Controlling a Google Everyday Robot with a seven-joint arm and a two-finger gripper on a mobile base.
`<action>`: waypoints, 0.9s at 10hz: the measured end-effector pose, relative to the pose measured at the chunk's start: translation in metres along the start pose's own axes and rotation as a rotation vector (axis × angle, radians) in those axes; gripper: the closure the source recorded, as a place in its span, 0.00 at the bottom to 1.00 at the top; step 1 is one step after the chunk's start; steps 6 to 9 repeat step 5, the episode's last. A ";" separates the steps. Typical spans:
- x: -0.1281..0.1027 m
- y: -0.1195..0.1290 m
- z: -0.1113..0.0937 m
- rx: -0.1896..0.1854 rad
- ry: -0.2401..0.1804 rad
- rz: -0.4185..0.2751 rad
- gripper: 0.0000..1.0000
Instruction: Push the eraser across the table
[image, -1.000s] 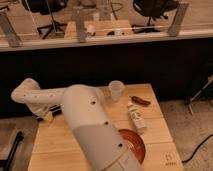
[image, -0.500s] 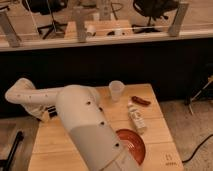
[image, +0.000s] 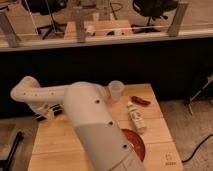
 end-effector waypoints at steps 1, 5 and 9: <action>0.000 0.007 -0.001 -0.002 0.001 0.005 1.00; 0.006 0.036 0.000 -0.007 0.012 0.013 1.00; 0.006 0.036 0.000 -0.007 0.012 0.013 1.00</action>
